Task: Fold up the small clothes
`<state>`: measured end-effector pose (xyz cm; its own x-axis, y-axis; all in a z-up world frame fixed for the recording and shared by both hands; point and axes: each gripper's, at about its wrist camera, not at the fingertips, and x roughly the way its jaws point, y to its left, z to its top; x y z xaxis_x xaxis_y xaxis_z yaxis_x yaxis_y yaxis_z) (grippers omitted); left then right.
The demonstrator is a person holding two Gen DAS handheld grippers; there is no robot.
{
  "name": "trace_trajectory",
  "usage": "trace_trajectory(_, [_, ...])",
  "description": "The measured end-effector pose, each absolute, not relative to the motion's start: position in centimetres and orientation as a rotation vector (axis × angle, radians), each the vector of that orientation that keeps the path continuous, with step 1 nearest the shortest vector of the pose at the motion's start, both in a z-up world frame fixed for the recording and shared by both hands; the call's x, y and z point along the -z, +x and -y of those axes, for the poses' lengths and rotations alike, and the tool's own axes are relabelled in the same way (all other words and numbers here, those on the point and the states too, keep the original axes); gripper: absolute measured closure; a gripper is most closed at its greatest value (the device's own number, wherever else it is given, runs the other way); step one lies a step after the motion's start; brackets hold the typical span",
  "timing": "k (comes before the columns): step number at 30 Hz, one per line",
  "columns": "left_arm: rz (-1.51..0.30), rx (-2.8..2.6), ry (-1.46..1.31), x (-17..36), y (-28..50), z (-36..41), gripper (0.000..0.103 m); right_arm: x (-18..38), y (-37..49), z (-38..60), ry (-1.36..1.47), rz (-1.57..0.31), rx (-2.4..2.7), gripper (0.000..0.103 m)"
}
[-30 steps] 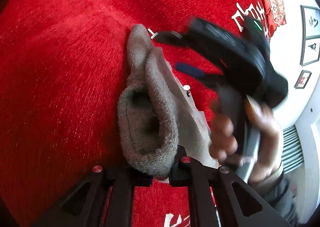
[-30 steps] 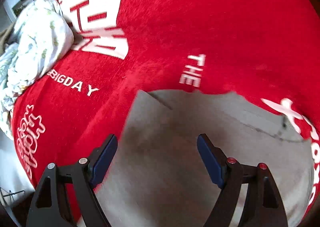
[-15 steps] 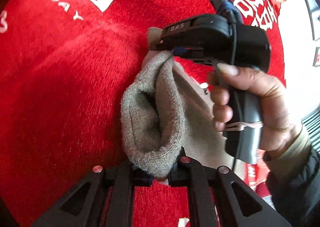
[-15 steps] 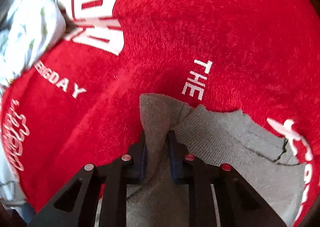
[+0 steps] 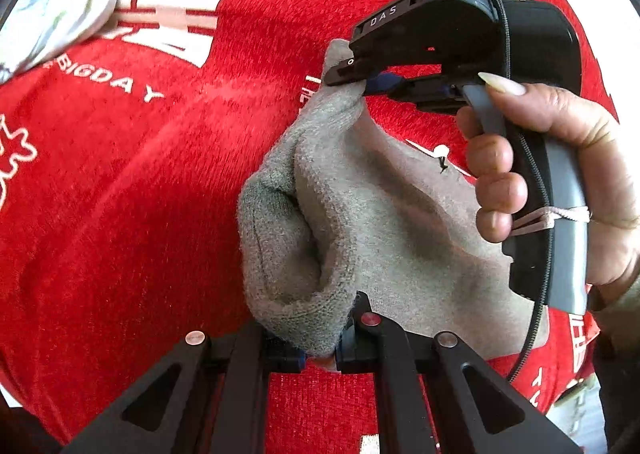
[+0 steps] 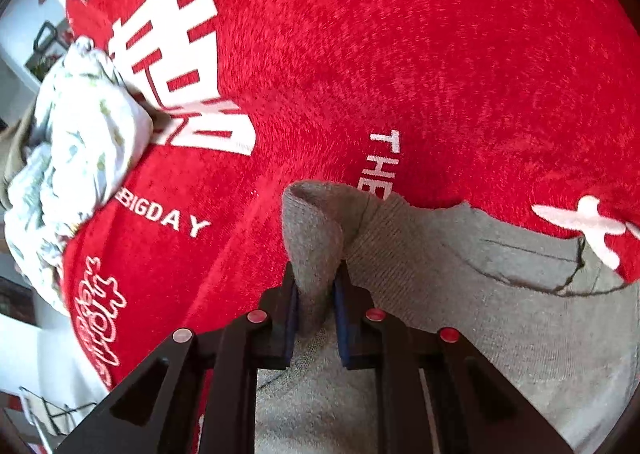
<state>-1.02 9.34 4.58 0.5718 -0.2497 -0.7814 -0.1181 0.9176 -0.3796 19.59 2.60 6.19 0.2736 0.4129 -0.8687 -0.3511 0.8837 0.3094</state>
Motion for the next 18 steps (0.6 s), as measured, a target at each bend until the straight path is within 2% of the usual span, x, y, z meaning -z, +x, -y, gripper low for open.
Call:
trace_trajectory(12, [-0.967,0.043,-0.319,-7.0,-0.5,-7.0,0.093,-7.1,20.2,1.9,0.344,-1.199,-0.577,0.089])
trace_trajectory(18, [-0.956,0.038,-0.265,-8.2,-0.6,-5.3,0.093,-7.6,20.1,3.7,0.397,-1.184,-0.601,0.089])
